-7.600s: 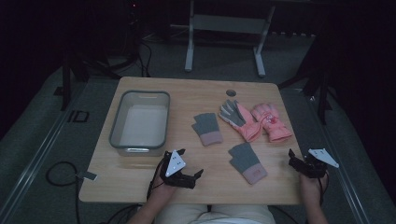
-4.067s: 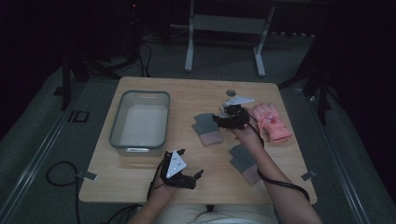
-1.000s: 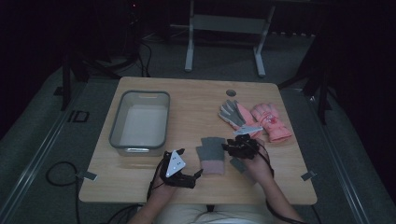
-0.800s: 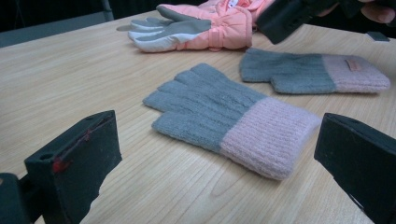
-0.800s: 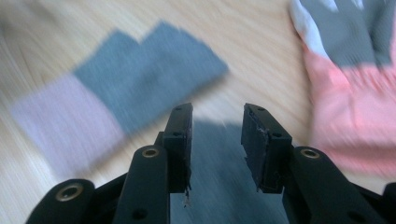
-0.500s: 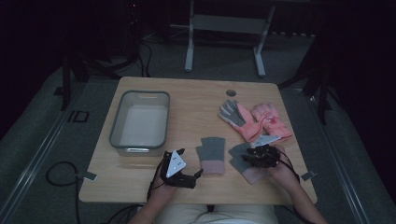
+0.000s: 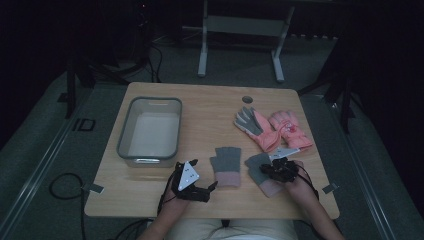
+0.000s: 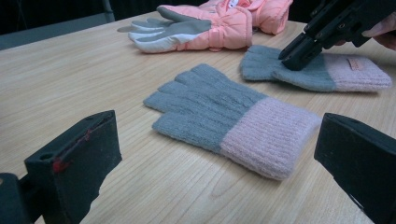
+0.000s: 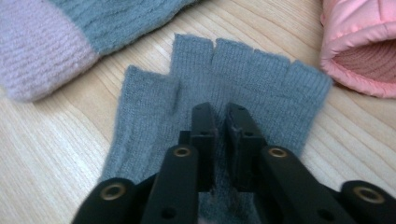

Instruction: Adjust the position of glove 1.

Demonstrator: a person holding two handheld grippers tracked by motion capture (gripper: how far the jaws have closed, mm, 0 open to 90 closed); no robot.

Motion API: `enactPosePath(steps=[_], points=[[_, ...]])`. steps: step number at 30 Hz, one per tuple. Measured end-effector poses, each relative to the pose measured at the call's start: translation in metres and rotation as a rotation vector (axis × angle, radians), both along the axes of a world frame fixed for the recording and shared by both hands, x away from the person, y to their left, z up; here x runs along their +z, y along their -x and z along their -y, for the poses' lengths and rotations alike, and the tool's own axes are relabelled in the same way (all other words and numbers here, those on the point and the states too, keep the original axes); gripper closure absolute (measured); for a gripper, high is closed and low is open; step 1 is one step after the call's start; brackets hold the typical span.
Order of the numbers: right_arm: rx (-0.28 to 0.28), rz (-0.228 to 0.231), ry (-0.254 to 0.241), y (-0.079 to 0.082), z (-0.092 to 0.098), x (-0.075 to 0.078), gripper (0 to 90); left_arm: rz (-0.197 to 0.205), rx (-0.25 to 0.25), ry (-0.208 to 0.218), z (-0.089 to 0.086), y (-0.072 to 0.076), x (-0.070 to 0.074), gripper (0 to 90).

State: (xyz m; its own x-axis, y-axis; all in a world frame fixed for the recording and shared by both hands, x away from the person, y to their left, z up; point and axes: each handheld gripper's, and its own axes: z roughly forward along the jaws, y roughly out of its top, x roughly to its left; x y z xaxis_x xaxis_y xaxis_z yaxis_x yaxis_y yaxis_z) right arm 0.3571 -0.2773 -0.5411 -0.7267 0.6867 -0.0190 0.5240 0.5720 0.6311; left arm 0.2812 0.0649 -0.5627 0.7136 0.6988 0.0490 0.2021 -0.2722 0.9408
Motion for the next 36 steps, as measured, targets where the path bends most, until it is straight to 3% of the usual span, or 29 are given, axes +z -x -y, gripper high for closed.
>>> enactPosePath(steps=[2,5,7,10,12,14,18,20,27,36], points=[[-0.036,-0.023,-0.013,0.002,-0.001,0.003,85.6,0.000,0.002,0.003,0.000,0.000,0.000,0.0],[-0.067,-0.013,-0.037,0.006,-0.002,0.010,86.0,0.000,0.002,0.003,0.000,0.000,0.000,0.0],[-0.126,0.005,-0.119,0.018,0.000,0.028,86.1,0.002,0.002,0.001,0.000,0.000,0.000,0.0],[-0.185,0.028,-0.175,0.025,0.003,0.042,86.1,0.002,0.002,-0.001,0.000,0.000,0.000,0.0],[-0.202,0.033,-0.175,0.027,0.003,0.045,86.1,0.003,0.002,-0.002,0.000,0.000,0.000,0.0],[-0.261,0.038,-0.187,0.030,0.003,0.048,86.1,0.004,0.001,-0.003,0.000,0.000,0.000,0.0],[-0.328,0.038,-0.204,0.035,0.005,0.043,86.0,0.004,0.002,-0.003,0.001,0.000,0.000,0.0],[-0.364,0.024,-0.190,0.034,0.006,0.030,85.9,0.004,0.001,-0.003,0.001,0.000,0.000,0.0],[-0.417,0.012,-0.141,0.025,0.008,0.013,85.9,0.003,0.000,-0.006,0.001,0.000,0.000,0.0],[-0.427,-0.007,-0.120,0.021,0.012,-0.002,82.3,0.007,0.000,-0.002,0.001,0.001,0.000,0.0]])
